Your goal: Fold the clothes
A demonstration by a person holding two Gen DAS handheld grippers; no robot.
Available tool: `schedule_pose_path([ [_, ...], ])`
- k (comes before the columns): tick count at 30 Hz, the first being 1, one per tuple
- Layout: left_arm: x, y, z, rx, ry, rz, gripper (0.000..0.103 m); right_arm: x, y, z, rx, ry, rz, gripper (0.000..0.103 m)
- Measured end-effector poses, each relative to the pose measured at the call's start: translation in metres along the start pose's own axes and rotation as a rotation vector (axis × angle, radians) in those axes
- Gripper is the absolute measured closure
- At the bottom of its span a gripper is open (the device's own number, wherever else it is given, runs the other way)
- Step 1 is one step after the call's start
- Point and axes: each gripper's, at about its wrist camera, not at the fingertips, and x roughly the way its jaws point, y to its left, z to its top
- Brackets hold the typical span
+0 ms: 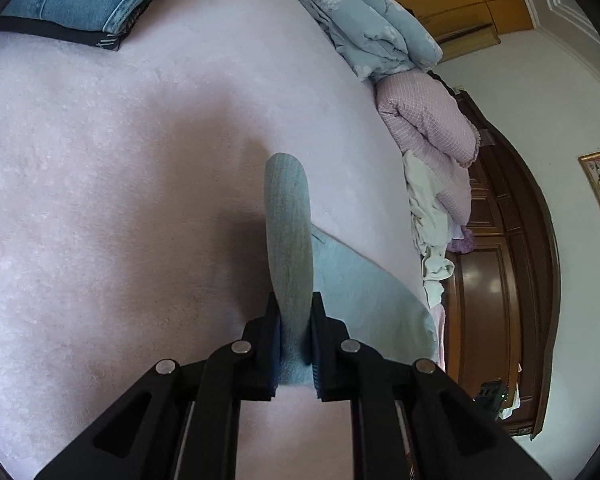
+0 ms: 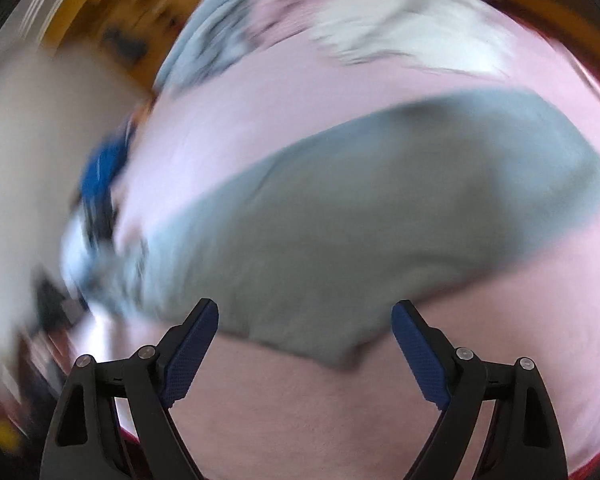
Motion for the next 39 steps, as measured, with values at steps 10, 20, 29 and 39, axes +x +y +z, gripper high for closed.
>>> schedule_pose_path([
  [10,0.002,-0.003,-0.002,-0.005,-0.001,0.029,0.094,0.055,0.131,-0.040,-0.282,0.162,0.319,0.014],
  [20,-0.002,0.003,0.004,0.008,0.021,-0.008,0.094,0.151,0.263,-0.053,-0.595,0.223,0.258,0.075],
  [29,-0.004,0.001,0.003,0.008,0.031,-0.038,0.094,0.201,0.259,-0.040,-0.495,0.361,0.241,0.096],
  [39,-0.007,-0.005,0.002,0.034,0.037,-0.037,0.094,0.187,0.255,-0.021,-0.419,0.330,0.284,0.096],
])
